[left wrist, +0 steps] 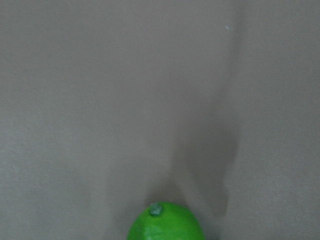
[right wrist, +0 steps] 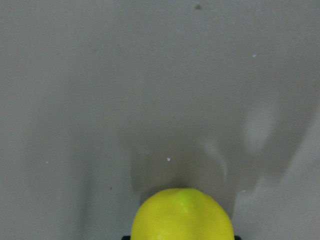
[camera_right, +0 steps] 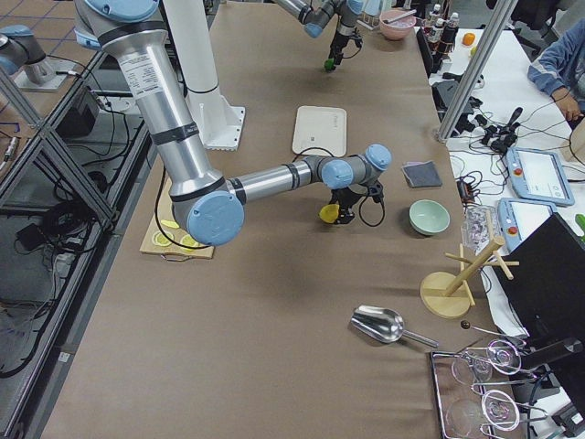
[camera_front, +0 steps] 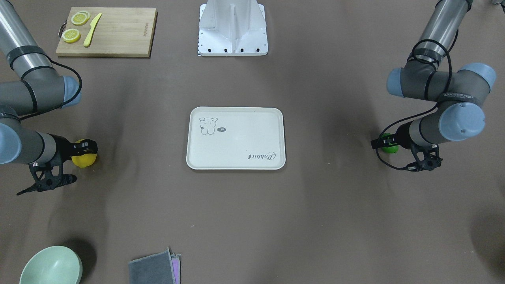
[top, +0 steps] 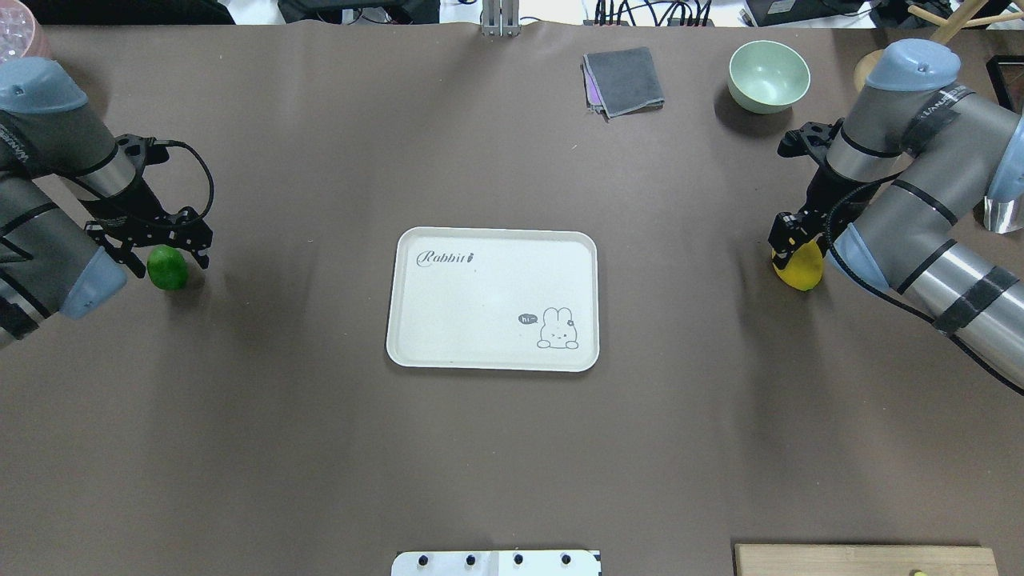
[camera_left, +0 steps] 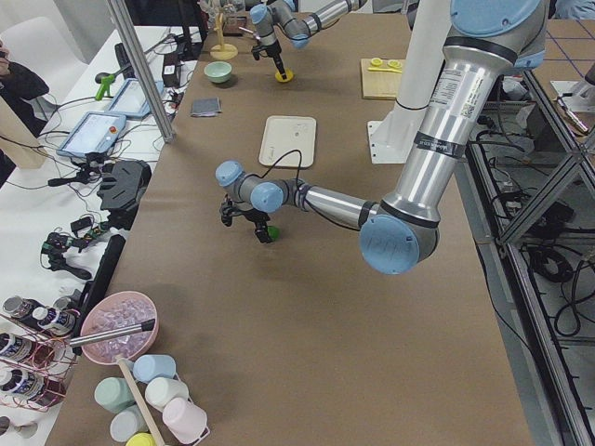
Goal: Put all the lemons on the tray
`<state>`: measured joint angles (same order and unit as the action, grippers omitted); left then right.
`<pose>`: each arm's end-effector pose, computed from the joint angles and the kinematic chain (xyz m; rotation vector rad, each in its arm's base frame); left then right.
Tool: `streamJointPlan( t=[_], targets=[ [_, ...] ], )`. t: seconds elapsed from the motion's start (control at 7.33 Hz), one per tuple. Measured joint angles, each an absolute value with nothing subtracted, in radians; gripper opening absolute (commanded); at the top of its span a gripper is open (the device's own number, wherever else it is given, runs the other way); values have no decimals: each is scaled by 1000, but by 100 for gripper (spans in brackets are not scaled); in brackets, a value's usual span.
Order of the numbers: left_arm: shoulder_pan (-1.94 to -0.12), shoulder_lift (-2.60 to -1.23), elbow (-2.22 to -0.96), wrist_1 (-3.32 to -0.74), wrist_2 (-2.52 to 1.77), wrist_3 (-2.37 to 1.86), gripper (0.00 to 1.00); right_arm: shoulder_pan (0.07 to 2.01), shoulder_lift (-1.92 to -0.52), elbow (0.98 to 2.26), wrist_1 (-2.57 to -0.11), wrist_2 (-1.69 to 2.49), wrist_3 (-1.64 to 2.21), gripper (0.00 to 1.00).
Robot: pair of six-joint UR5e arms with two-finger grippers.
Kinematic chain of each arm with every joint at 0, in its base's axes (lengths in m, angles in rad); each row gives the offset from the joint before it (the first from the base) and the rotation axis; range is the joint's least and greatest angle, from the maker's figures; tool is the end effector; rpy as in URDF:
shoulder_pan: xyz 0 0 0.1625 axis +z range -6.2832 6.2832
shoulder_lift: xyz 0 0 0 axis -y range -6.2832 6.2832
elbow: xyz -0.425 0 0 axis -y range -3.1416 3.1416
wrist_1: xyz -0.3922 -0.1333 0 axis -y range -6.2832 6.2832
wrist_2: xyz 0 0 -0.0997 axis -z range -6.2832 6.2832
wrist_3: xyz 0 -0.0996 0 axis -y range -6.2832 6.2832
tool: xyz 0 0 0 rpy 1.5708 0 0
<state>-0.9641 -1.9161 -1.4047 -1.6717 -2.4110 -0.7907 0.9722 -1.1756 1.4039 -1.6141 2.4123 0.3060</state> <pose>0.3186 -0.5627 0.5288 -0.3350 0.8080 -0.0545 -0.3208 -0.5751 0.5129 -0.2114 -0.8351 -0.3522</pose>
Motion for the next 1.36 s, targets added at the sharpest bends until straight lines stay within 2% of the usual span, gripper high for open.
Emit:
streamJointPlan(
  t=[0.14, 0.27, 0.41, 0.55, 0.68, 1.09, 1.36],
  targets=[
    [-964, -1912, -1405, -1672, -2423, -789, 84, 975, -1165, 1403, -1620, 2431, 308, 23],
    [-963, -1905, -1407, -1672, -2427, -786, 69, 981, -1142, 1403, -1624, 2448, 318, 24],
    [-963, -1899, -1409, -1672, -2427, -785, 47, 983, -1107, 1403, -1624, 2474, 357, 24],
    [-963, -1895, -1409, -1671, -2425, -784, 9, 975, -1058, 1403, -1621, 2505, 422, 25],
    [-964, -1892, -1412, -1670, -2423, -783, 0, 953, -1001, 1401, -1617, 2528, 470, 26],
    [-994, -1866, -1543, -1609, -2424, -784, 0, 874, -820, 1347, -1613, 2548, 515, 27],
    [-995, -1903, -1608, -1589, -2410, -793, 0, 822, -775, 1313, -1614, 2566, 607, 27]
  ],
)
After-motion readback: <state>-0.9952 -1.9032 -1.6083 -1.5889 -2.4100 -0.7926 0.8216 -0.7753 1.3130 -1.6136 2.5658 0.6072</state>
